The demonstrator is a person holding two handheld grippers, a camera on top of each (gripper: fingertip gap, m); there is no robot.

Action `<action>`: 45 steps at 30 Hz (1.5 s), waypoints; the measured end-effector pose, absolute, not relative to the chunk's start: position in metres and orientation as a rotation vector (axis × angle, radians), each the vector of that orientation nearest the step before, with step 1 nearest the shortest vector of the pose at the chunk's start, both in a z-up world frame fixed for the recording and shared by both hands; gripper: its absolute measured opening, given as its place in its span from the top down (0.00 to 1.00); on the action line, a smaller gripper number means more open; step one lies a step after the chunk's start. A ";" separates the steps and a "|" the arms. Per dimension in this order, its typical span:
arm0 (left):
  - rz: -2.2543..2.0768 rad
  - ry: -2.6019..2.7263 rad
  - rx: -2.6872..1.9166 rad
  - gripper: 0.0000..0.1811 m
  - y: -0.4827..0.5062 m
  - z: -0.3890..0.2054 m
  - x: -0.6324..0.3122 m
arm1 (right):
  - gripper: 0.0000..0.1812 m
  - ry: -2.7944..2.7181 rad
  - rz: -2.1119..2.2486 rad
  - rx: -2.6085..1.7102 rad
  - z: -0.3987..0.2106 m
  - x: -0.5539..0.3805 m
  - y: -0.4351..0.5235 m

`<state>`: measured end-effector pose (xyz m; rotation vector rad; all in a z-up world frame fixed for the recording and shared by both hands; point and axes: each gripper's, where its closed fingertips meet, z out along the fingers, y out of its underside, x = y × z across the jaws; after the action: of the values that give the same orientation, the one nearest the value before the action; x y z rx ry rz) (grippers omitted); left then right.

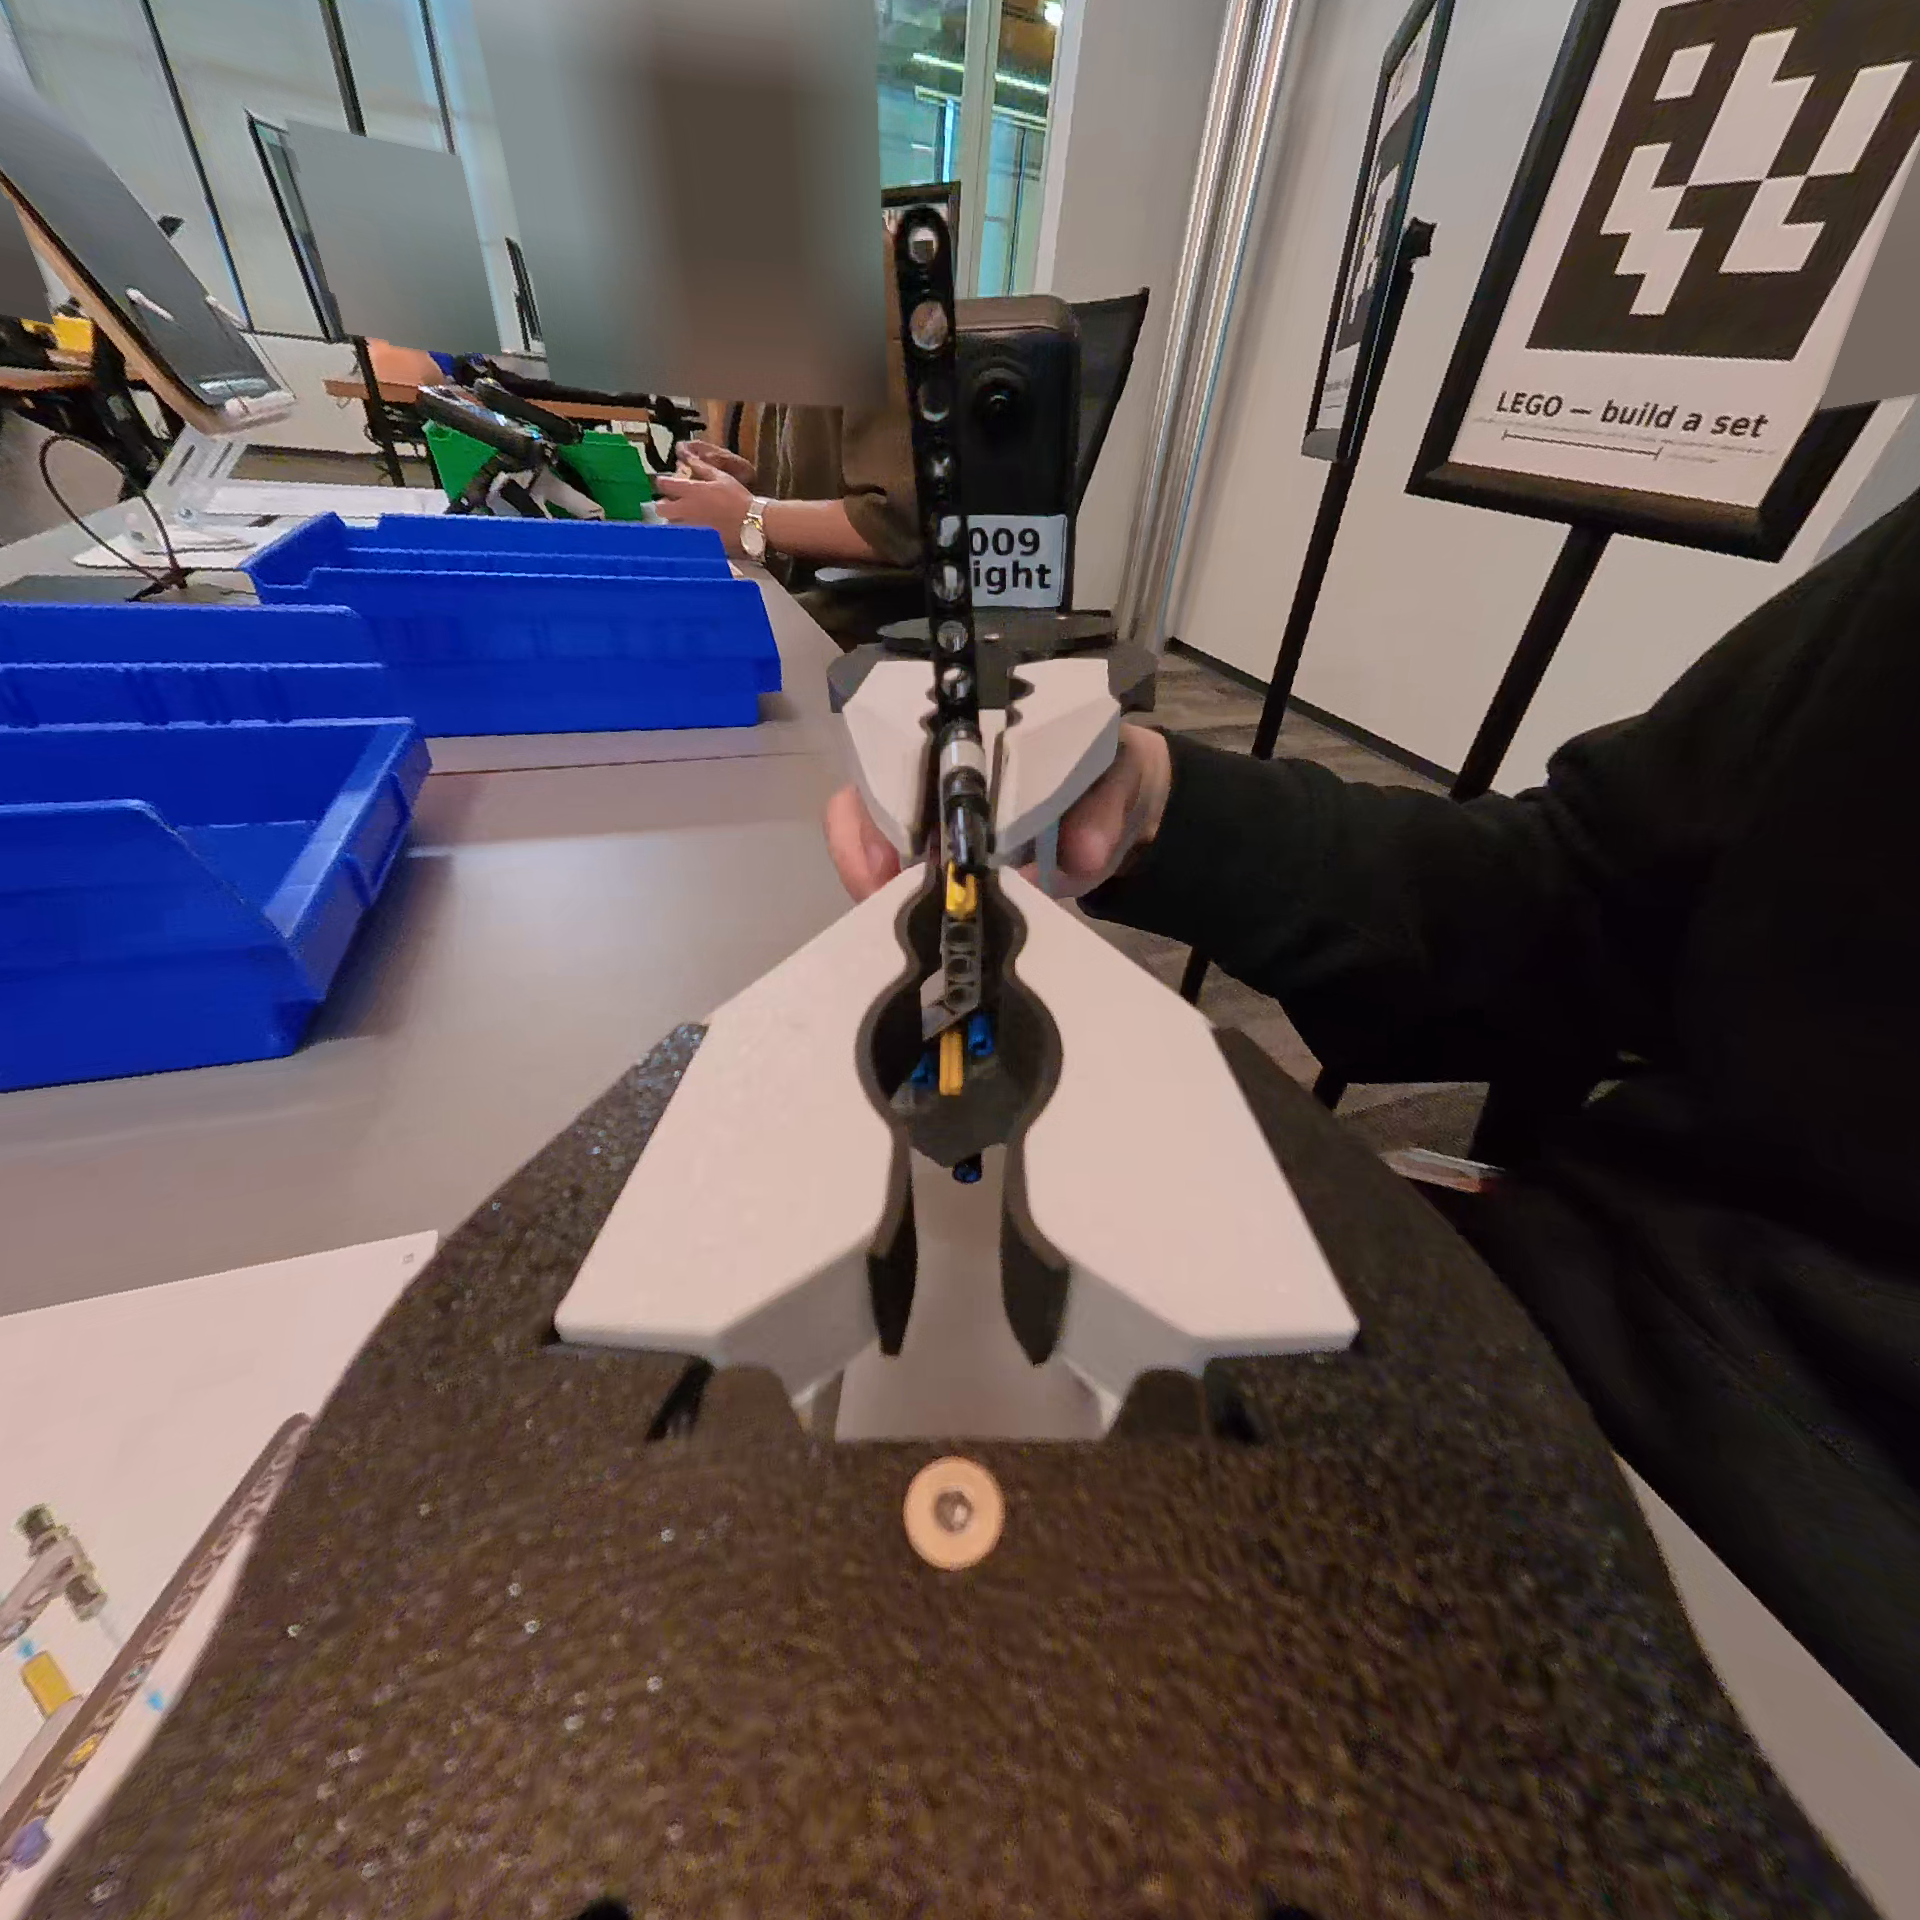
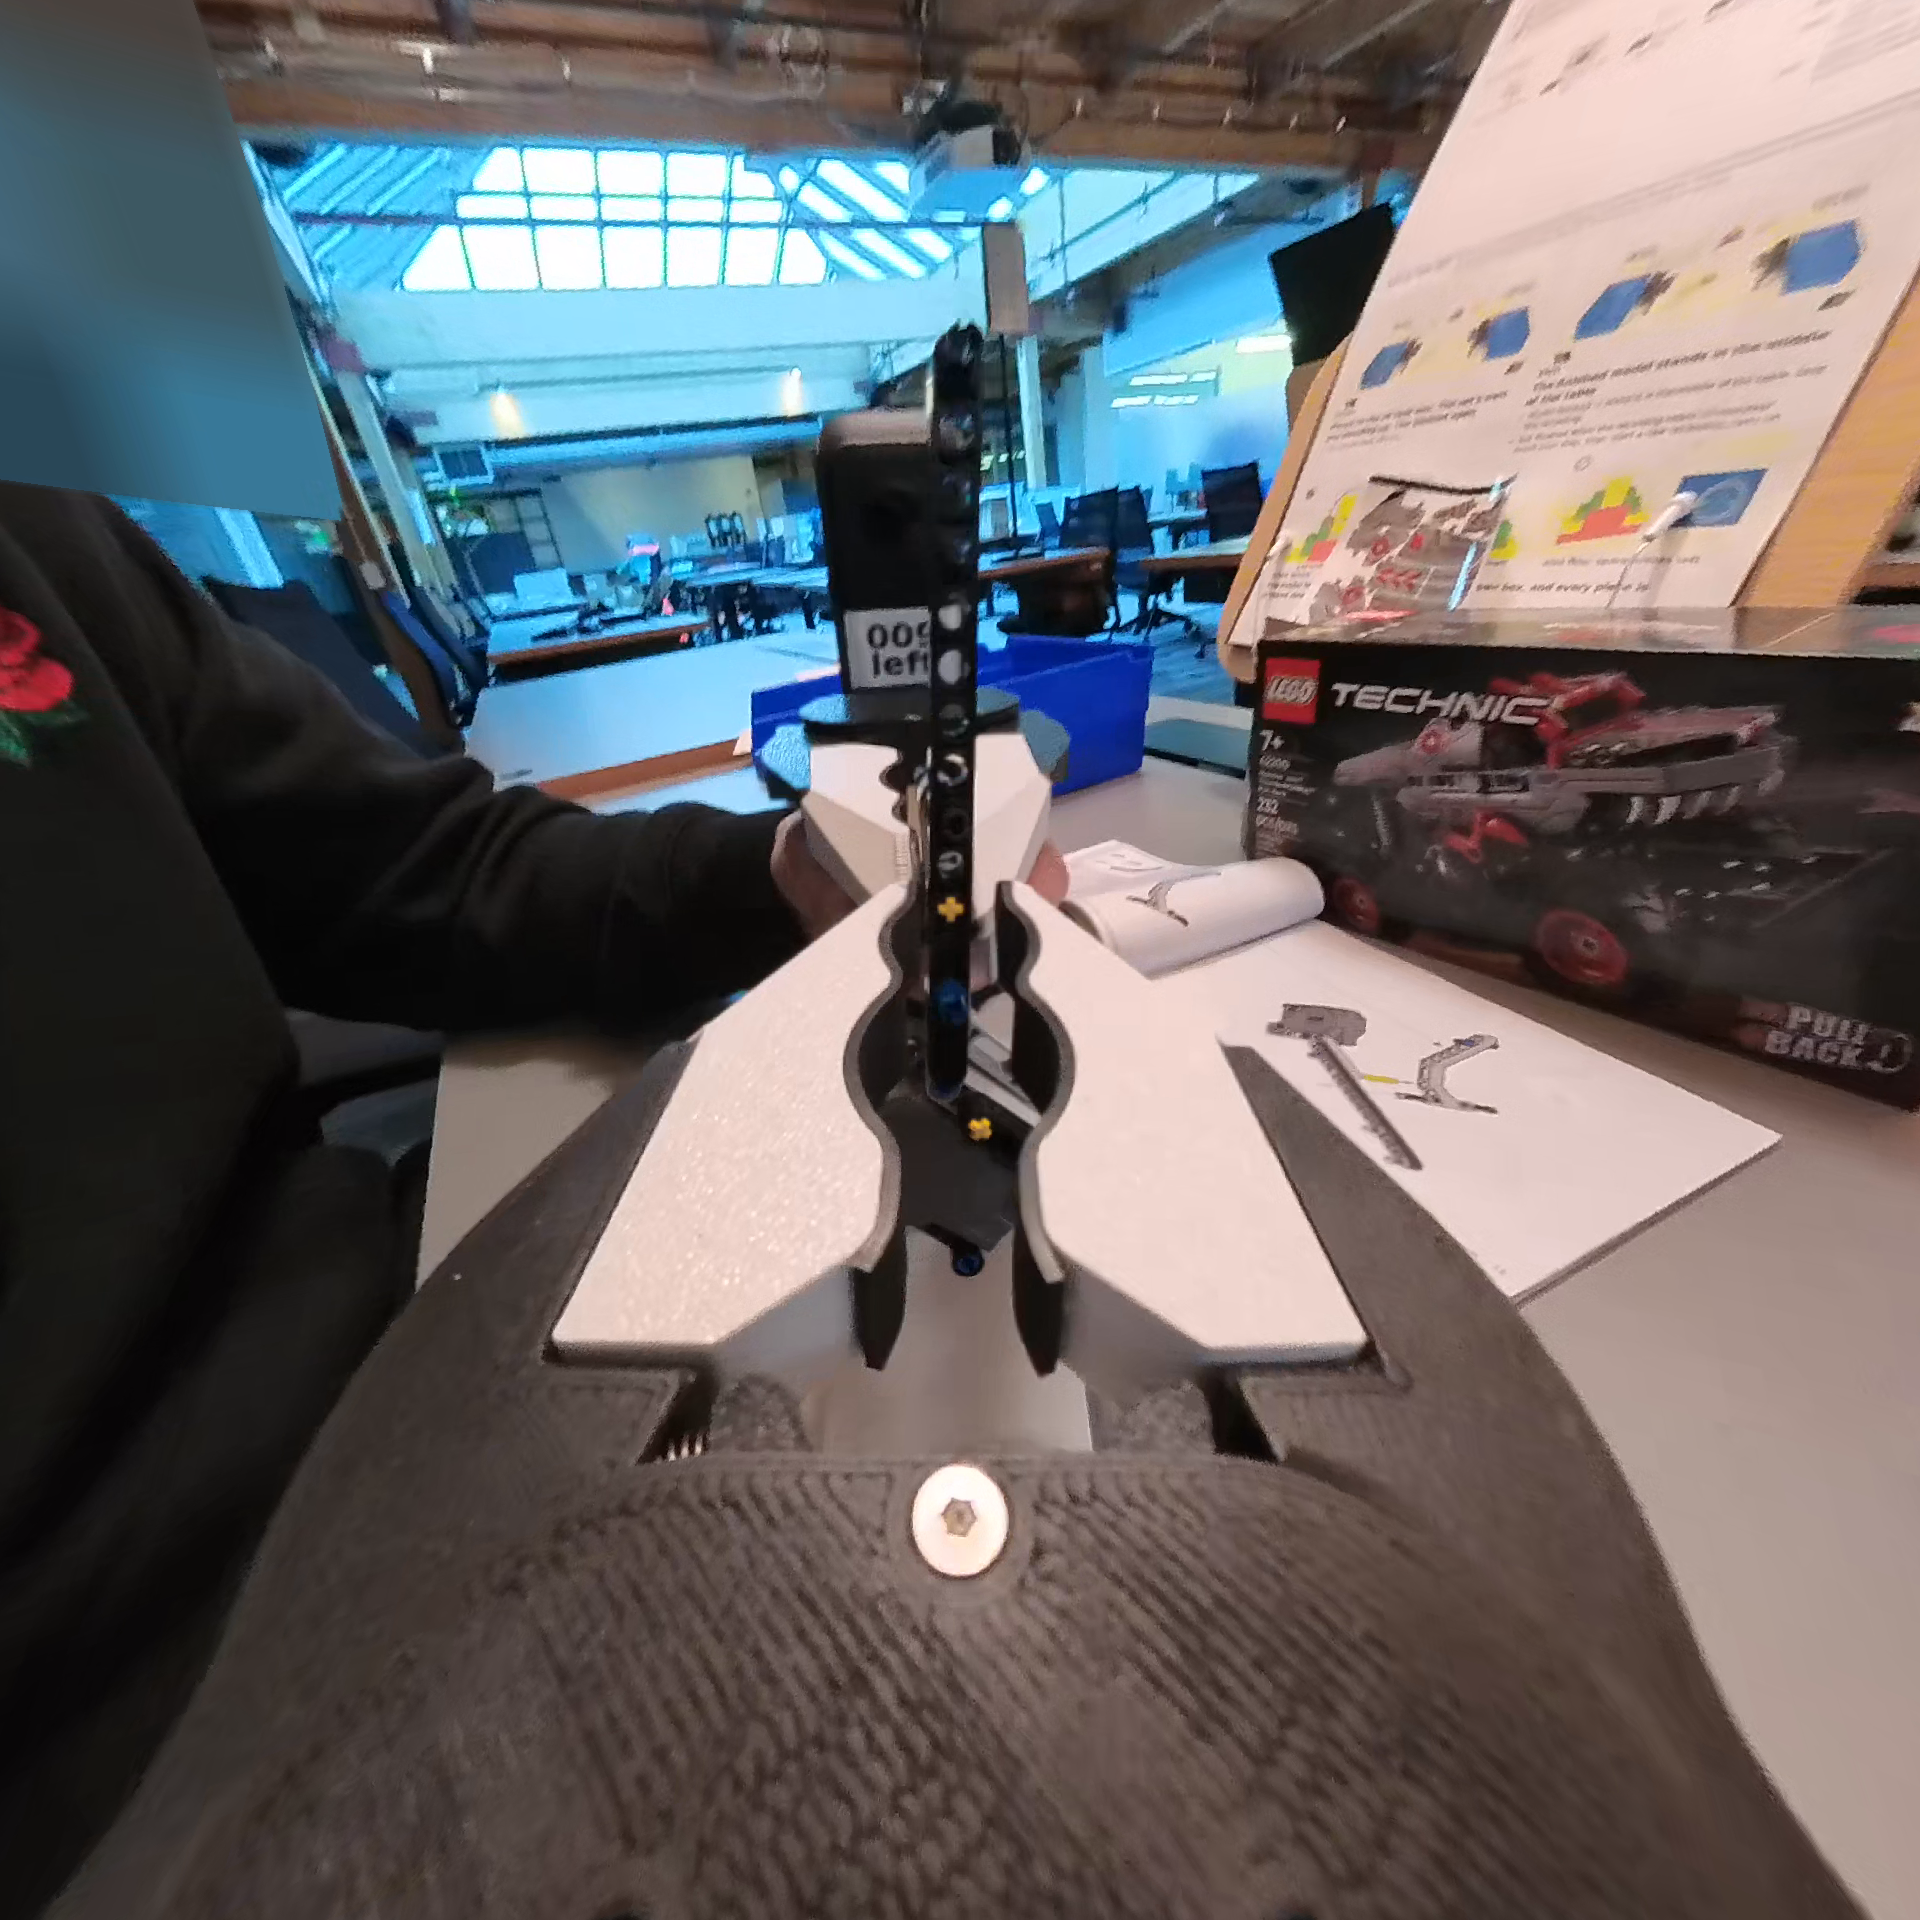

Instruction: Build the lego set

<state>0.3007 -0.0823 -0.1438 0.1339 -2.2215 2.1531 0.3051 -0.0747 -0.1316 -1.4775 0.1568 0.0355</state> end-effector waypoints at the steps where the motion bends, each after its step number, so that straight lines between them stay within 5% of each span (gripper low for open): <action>1: 2.142 -2.224 0.136 0.97 -0.082 -0.145 0.300 | 0.96 0.146 0.042 -1.496 -0.135 0.303 -0.073; 45: 2.144 -2.329 0.122 0.97 -0.067 -0.128 0.305 | 0.98 0.198 0.058 -1.437 -0.119 0.306 -0.072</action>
<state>0.3048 -0.0674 -0.1276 0.1215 -2.3294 2.1443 0.3061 -0.0715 -0.1193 -1.4371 0.1978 0.0585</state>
